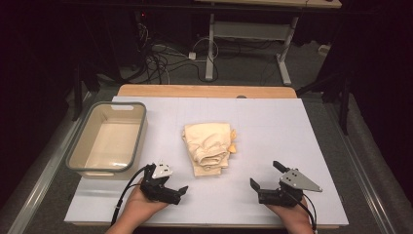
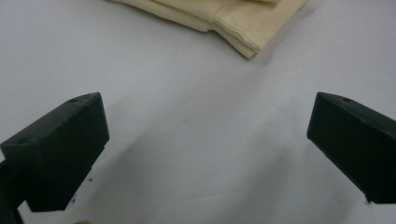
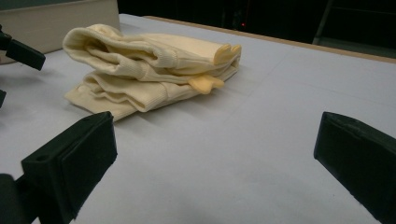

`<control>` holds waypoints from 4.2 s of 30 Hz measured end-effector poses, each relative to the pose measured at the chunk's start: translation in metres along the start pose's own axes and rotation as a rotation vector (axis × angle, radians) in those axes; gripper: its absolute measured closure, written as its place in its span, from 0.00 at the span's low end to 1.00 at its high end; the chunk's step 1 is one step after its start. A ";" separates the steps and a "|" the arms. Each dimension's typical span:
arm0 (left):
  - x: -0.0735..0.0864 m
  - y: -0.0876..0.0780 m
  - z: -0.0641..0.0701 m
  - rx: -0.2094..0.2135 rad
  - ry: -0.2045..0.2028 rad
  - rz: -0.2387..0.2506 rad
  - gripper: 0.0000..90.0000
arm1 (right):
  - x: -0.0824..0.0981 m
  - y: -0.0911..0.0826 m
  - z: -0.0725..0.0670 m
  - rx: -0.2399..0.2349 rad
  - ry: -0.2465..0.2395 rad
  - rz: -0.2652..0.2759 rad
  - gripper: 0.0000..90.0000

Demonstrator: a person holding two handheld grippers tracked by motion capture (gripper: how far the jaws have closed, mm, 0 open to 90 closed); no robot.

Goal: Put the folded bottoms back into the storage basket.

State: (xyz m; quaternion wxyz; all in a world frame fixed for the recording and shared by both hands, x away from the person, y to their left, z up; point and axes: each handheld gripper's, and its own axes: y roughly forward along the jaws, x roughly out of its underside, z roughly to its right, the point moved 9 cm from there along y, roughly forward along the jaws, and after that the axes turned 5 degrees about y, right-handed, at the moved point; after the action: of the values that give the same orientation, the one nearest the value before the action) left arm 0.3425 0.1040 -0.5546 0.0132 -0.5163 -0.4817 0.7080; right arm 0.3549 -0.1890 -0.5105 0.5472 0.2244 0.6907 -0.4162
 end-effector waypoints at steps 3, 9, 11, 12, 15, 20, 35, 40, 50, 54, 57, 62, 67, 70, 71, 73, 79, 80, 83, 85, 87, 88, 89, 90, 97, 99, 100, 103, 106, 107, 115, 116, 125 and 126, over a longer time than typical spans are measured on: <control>-0.001 0.000 0.001 0.010 -0.002 0.006 0.06 | -0.001 0.000 -0.001 -0.003 -0.002 0.002 0.00; -0.007 0.002 0.005 0.036 -0.007 0.031 0.19 | 0.000 0.001 -0.004 -0.011 -0.006 -0.008 0.00; -0.009 0.003 0.007 0.040 -0.001 0.032 0.24 | 0.000 0.002 -0.004 -0.010 -0.009 -0.009 0.00; -0.011 0.004 0.009 0.048 0.004 0.032 0.27 | 0.000 0.002 -0.005 -0.011 -0.009 -0.012 0.00; -0.016 0.008 0.013 0.060 0.019 0.024 0.34 | 0.000 0.002 -0.005 -0.009 -0.010 -0.013 0.00; -0.029 0.018 0.010 0.091 -0.037 0.023 0.47 | 0.001 0.002 -0.006 -0.010 -0.014 -0.015 0.00; -0.038 0.040 0.013 0.082 -0.068 -0.011 0.77 | 0.000 0.002 -0.007 -0.008 -0.022 -0.013 0.00; -0.038 0.039 0.015 0.090 -0.045 -0.011 0.86 | -0.001 0.002 -0.008 -0.006 -0.026 -0.010 0.00; -0.031 0.014 0.016 0.091 0.009 -0.007 0.88 | -0.001 0.000 -0.006 0.000 -0.026 -0.006 0.00; -0.023 0.005 0.011 0.086 0.006 -0.007 0.89 | -0.001 0.000 -0.006 0.001 -0.028 -0.007 0.00; -0.013 -0.003 0.006 0.082 -0.003 -0.011 0.89 | -0.001 0.000 -0.007 0.001 -0.030 -0.006 0.00; 0.007 -0.018 -0.010 0.060 -0.028 -0.025 0.89 | -0.001 0.000 -0.008 0.001 -0.029 -0.007 0.00; 0.012 -0.019 -0.015 0.059 -0.039 -0.031 0.89 | 0.000 0.002 -0.009 -0.001 -0.030 -0.011 0.00; 0.009 -0.016 -0.015 0.054 -0.034 -0.033 0.71 | 0.000 0.002 -0.011 -0.004 -0.035 -0.014 0.00; 0.006 -0.014 -0.018 0.036 -0.042 -0.028 0.66 | 0.000 0.002 -0.011 -0.004 -0.035 -0.013 0.00; 0.004 -0.012 -0.021 0.011 -0.042 -0.027 0.58 | 0.000 0.003 -0.012 -0.004 -0.037 -0.014 0.00; 0.003 -0.001 -0.026 0.030 -0.074 -0.054 0.50 | 0.001 0.004 -0.012 -0.006 -0.035 -0.021 0.00; 0.003 -0.001 -0.026 0.028 -0.072 -0.054 0.52 | 0.001 0.004 -0.011 -0.007 -0.033 -0.021 0.00; 0.003 -0.001 -0.026 0.029 -0.076 -0.056 0.58 | 0.001 0.004 -0.011 -0.007 -0.034 -0.021 0.00; 0.003 -0.001 -0.022 0.043 -0.071 -0.052 0.67 | 0.002 0.005 -0.011 -0.008 -0.034 -0.025 0.00; 0.003 0.000 -0.020 0.052 -0.063 -0.050 0.73 | 0.002 0.006 -0.012 -0.010 -0.032 -0.027 0.00; 0.003 0.000 -0.020 0.063 -0.069 -0.041 0.73 | 0.002 0.006 -0.012 -0.013 -0.034 -0.029 0.00; 0.003 0.000 -0.020 0.076 -0.079 -0.028 0.76 | 0.002 0.007 -0.013 -0.016 -0.035 -0.032 0.01; 0.004 0.000 -0.020 0.094 -0.094 -0.014 0.80 | 0.002 0.008 -0.015 -0.020 -0.034 -0.032 0.01; 0.004 -0.001 -0.019 0.092 -0.070 0.009 0.87 | -0.007 0.022 -0.030 -0.060 -0.026 -0.051 0.04; 0.004 -0.001 -0.018 0.081 -0.061 0.011 0.87 | -0.010 0.027 -0.032 -0.069 -0.022 -0.072 0.06; 0.004 -0.001 -0.018 0.076 -0.056 0.010 0.87 | -0.015 0.033 -0.032 -0.073 -0.027 -0.086 0.09; 0.005 -0.001 -0.017 0.064 -0.048 0.013 0.87 | -0.021 0.041 -0.030 -0.073 -0.013 -0.102 0.12; 0.005 0.000 -0.017 0.069 -0.053 0.016 0.87 | -0.030 0.054 -0.026 -0.080 0.010 -0.115 0.19; 0.005 0.000 -0.018 0.072 -0.054 0.015 0.87 | -0.032 0.060 -0.025 -0.079 0.009 -0.126 0.20; 0.005 0.000 -0.018 0.095 -0.070 0.015 0.87 | -0.042 0.099 -0.017 -0.071 0.025 -0.180 0.38; 0.005 0.000 -0.018 0.095 -0.070 0.015 0.86 | -0.043 0.108 -0.015 -0.071 0.028 -0.190 0.43; 0.005 0.000 -0.018 0.093 -0.069 0.015 0.86 | -0.046 0.139 -0.009 -0.049 0.045 -0.244 0.48; 0.005 0.000 -0.019 0.094 -0.068 0.015 0.86 | -0.046 0.143 -0.008 -0.048 0.049 -0.250 0.48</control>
State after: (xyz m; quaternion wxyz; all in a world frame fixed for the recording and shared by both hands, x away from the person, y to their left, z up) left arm 0.3538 0.1192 -0.5581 0.0157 -0.4945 -0.4443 0.7469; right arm 0.4733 -0.0965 -0.5134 0.4791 0.1336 0.7361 -0.4591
